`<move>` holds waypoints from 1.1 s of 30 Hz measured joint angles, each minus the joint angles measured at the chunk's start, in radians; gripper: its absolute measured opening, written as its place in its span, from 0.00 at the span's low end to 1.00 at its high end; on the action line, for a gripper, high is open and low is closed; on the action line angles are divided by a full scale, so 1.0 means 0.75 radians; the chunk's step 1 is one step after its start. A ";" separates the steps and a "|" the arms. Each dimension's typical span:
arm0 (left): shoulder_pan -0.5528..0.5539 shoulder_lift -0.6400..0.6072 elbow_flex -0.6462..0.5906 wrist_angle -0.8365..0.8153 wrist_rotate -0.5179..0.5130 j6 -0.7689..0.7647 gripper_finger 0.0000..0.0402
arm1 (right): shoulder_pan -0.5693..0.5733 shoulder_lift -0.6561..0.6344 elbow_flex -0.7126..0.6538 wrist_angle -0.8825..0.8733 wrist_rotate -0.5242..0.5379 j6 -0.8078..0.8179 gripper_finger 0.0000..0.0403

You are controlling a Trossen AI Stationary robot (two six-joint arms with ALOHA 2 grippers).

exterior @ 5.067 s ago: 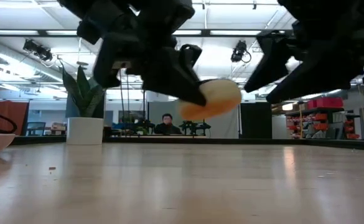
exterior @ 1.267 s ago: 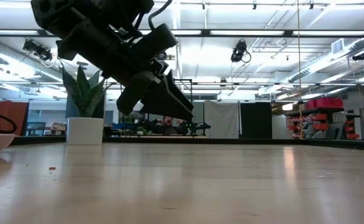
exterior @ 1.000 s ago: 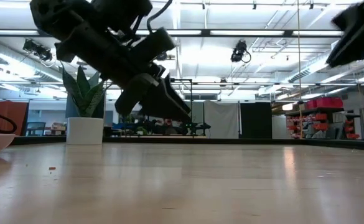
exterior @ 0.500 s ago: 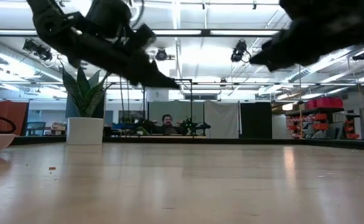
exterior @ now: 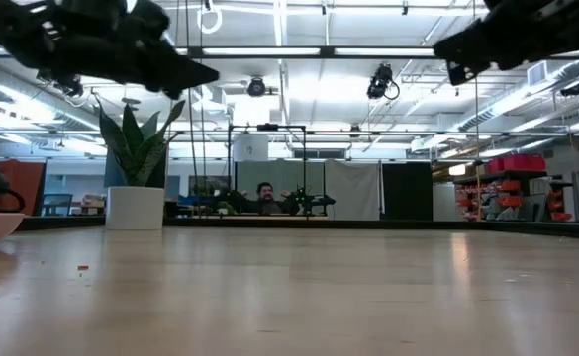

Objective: Pick & Place donuts
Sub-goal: Return to Home Position

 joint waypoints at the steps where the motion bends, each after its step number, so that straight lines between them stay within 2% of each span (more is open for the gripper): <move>1: 0.008 -0.053 -0.024 -0.035 0.007 -0.005 0.01 | -0.003 -0.044 -0.012 -0.034 0.000 0.014 0.01; 7: 0.036 -0.309 -0.161 -0.086 0.023 -0.017 0.01 | -0.007 -0.284 -0.131 -0.065 0.000 0.090 0.01; 16: 0.088 -0.571 -0.323 -0.091 0.133 -0.063 0.01 | -0.018 -0.593 -0.286 -0.103 0.001 0.102 0.01; 25: 0.123 -0.657 -0.397 -0.093 0.204 -0.099 0.01 | -0.065 -0.882 -0.290 -0.322 -0.006 0.181 0.01; 30: 0.123 -0.657 -0.464 -0.040 0.207 -0.137 0.02 | -0.066 -0.940 -0.372 -0.299 0.035 0.241 0.01; 33: 0.121 -0.660 -0.464 -0.054 0.224 -0.153 0.01 | -0.065 -0.941 -0.457 -0.197 0.069 0.267 0.01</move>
